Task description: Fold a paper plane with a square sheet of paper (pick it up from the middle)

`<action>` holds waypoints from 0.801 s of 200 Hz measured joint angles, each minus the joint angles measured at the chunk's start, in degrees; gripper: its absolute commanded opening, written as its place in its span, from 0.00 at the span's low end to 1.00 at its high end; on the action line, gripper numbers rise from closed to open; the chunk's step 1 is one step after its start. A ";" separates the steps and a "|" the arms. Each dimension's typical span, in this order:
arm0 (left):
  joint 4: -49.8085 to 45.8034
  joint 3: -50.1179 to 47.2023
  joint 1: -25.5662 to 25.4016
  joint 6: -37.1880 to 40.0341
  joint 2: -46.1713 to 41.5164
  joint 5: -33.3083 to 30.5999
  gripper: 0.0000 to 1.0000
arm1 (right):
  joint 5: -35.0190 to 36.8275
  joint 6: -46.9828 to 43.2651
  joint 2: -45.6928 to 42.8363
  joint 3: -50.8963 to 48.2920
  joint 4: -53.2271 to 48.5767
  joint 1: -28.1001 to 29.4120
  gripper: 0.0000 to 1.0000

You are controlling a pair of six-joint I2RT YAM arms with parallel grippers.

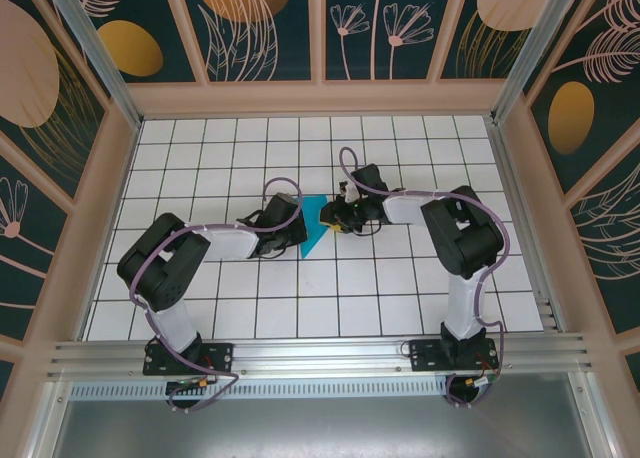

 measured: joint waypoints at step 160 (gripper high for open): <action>-4.59 3.63 0.02 4.28 -15.28 -3.23 0.54 | 3.96 -1.03 -9.60 -3.23 2.51 -0.55 0.01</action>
